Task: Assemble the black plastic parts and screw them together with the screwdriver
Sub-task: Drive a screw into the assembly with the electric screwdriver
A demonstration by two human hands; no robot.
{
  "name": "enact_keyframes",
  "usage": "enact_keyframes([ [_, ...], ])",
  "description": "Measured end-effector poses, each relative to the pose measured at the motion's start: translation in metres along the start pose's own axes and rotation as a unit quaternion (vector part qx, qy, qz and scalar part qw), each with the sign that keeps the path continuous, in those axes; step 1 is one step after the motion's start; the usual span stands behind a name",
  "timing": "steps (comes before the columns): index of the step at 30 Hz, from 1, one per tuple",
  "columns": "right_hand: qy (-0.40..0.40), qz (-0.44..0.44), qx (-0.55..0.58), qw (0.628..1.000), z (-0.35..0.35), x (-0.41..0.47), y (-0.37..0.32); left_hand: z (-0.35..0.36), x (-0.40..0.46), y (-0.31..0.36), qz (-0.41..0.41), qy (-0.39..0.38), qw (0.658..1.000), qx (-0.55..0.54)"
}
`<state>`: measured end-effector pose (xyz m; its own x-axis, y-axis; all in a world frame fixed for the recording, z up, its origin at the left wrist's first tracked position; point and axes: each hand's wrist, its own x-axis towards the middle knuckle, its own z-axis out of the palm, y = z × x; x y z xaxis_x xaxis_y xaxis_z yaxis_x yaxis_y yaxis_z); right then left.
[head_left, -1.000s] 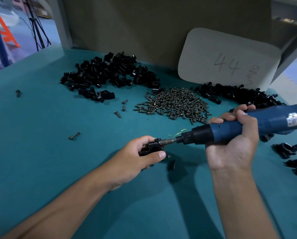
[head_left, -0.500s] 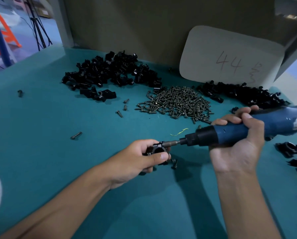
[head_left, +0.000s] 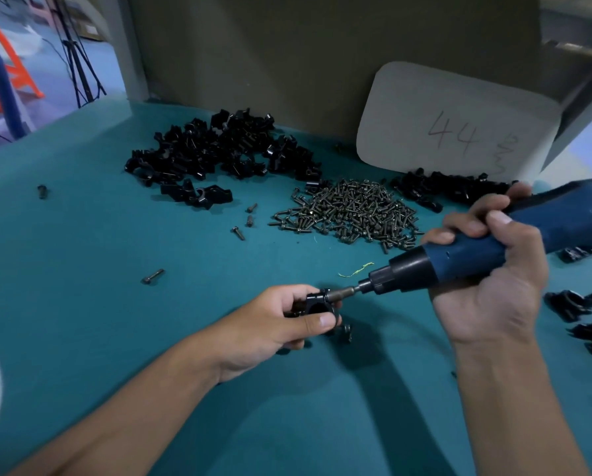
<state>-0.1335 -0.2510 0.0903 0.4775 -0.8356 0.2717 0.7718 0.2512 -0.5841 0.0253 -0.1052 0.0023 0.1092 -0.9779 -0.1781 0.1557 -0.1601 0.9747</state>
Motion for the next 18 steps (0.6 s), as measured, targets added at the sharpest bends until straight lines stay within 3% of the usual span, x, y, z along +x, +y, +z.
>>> enact_keyframes([
  [5, -0.003, -0.03, -0.017, 0.999, 0.009, -0.003, -0.002, 0.0, -0.002, 0.002, -0.003, -0.007, 0.999, -0.031],
  [10, -0.009, -0.056, 0.047, 0.997, 0.019, 0.003, -0.022, -0.001, -0.003, 0.005, 0.017, 0.02, 0.985, -0.172],
  [18, 0.1, -0.047, 0.048, 0.993, -0.001, -0.009, -0.011, 0.001, 0.001, 0.0, 0.044, 0.013, 0.963, -0.266],
])
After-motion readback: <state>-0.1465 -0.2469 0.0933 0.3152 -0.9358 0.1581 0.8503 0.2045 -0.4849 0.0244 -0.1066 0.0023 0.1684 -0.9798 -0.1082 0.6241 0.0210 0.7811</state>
